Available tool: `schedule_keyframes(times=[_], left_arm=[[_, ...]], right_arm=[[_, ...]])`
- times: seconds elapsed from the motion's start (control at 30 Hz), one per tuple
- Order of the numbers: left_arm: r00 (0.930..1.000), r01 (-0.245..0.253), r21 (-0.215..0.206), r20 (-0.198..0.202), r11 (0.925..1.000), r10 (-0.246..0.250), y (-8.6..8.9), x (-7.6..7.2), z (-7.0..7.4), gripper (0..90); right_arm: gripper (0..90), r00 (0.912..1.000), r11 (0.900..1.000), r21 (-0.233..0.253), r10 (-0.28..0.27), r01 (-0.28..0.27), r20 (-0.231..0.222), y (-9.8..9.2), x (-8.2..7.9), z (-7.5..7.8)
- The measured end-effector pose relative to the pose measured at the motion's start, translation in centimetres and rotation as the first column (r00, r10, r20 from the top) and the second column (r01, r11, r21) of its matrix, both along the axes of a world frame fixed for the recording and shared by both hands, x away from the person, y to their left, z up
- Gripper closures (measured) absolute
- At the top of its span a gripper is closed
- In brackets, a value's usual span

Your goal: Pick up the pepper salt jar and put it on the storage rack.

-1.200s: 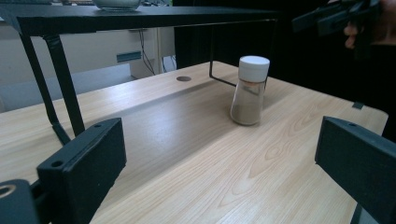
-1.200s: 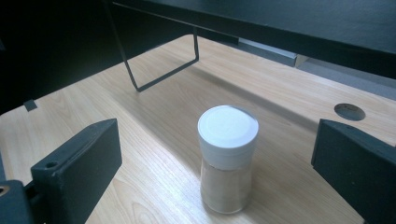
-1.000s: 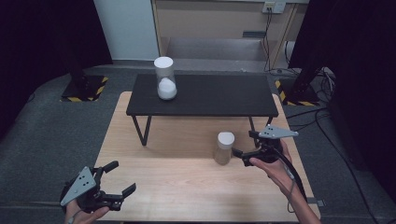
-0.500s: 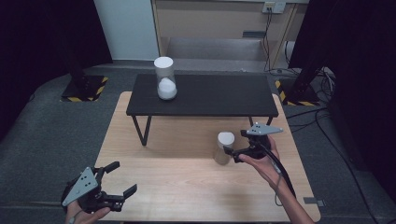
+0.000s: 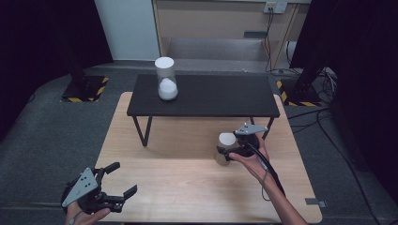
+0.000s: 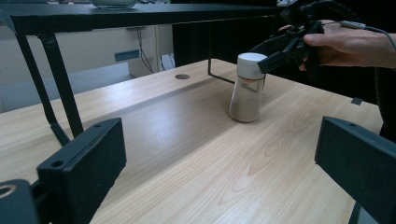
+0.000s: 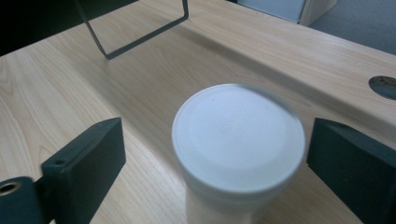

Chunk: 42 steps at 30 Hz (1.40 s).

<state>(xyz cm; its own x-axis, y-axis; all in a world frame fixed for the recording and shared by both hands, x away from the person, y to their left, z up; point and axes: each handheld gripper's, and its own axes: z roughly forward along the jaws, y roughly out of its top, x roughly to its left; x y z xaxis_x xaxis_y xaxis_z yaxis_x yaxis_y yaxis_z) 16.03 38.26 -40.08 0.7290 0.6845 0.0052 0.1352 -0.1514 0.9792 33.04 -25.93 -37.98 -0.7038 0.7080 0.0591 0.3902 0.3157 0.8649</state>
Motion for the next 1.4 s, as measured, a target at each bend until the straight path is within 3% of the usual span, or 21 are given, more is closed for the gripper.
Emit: schedule_keyframes(times=[0.2,0.3,0.67,0.83,1.07,1.4], left_arm=[[1.0000,0.001,-0.002,0.000,1.0000,-0.001,0.0,0.0,0.0,0.9],[1.0000,0.003,0.000,0.000,1.0000,-0.003,0.0,0.0,0.0,0.9],[0.9999,0.012,0.007,-0.001,0.9999,-0.012,0.0,0.1,0.1,0.9],[0.9999,0.014,0.009,-0.001,0.9999,-0.014,-0.1,0.2,0.1,0.9],[0.9997,0.023,0.011,-0.004,0.9997,-0.023,-0.1,0.2,0.1,0.9],[0.9996,0.028,0.015,-0.007,0.9995,-0.028,-0.3,0.3,0.1,0.9]], right_arm=[[23.5,1.0000,1.000,-0.024,-0.006,0.006,0.005,0.9,0.6,-0.8],[32.2,0.9991,0.999,-0.039,-0.028,0.029,0.030,1.1,0.1,-1.1],[34.1,0.9984,0.998,-0.038,-0.044,0.046,0.035,1.1,-0.2,-1.1],[34.1,0.9996,0.998,-0.055,-0.008,0.009,0.026,0.6,-0.1,-0.6],[34.1,0.9982,0.998,-0.029,0.059,-0.059,0.008,-1.6,0.2,0.4],[34.1,0.9808,0.981,-0.008,0.192,-0.192,0.033,-4.8,-0.1,4.8]])
